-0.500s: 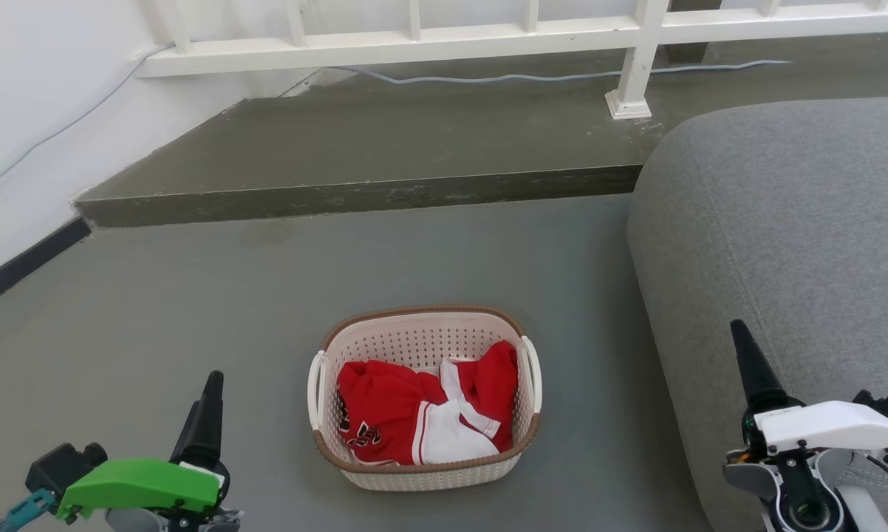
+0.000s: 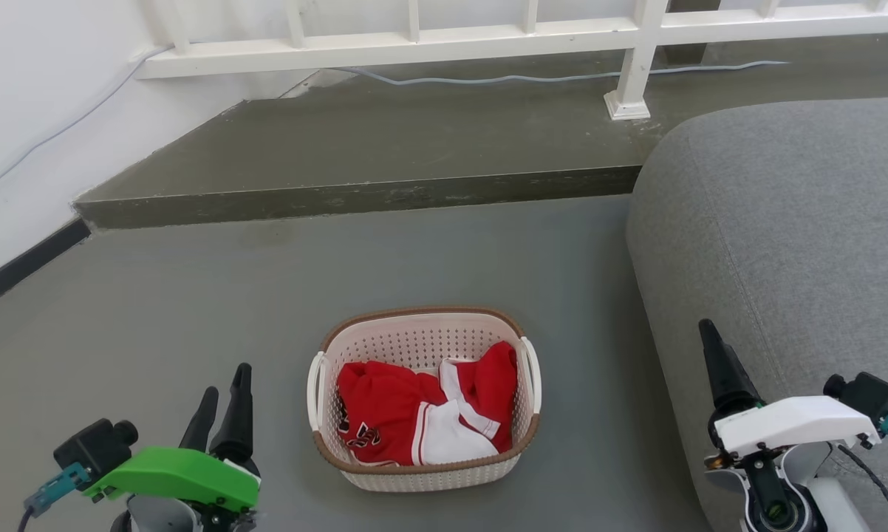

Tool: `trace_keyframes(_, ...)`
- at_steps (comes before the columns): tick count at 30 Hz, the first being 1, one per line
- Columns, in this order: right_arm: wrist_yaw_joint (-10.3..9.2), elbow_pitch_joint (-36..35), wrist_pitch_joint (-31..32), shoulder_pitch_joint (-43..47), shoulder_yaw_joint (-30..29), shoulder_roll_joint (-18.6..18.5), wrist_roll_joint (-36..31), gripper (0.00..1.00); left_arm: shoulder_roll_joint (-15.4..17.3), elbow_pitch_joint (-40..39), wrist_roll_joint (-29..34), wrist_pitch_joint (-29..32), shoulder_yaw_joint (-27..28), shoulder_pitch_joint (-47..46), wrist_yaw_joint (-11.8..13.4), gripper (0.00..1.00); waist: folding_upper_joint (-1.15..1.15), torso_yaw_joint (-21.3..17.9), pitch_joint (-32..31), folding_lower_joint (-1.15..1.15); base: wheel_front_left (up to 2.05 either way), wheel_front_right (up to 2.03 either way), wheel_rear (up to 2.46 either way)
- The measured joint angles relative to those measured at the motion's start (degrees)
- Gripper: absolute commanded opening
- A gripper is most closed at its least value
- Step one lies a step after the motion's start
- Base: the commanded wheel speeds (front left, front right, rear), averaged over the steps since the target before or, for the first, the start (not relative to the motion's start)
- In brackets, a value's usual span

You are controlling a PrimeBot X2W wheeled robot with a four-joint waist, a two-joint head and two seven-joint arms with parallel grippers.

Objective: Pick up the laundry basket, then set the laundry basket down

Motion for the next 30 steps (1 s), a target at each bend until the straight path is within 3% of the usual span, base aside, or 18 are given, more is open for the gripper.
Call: trace_keyframes(30,-3.91,-3.35,-4.82,0.93,6.23,0.05,-22.48,1.00,0.04,-4.53,25.28,-5.28,-6.61,0.11,4.49,1.00,0.00,-0.22,0.37,0.00,0.00,0.00,0.00)
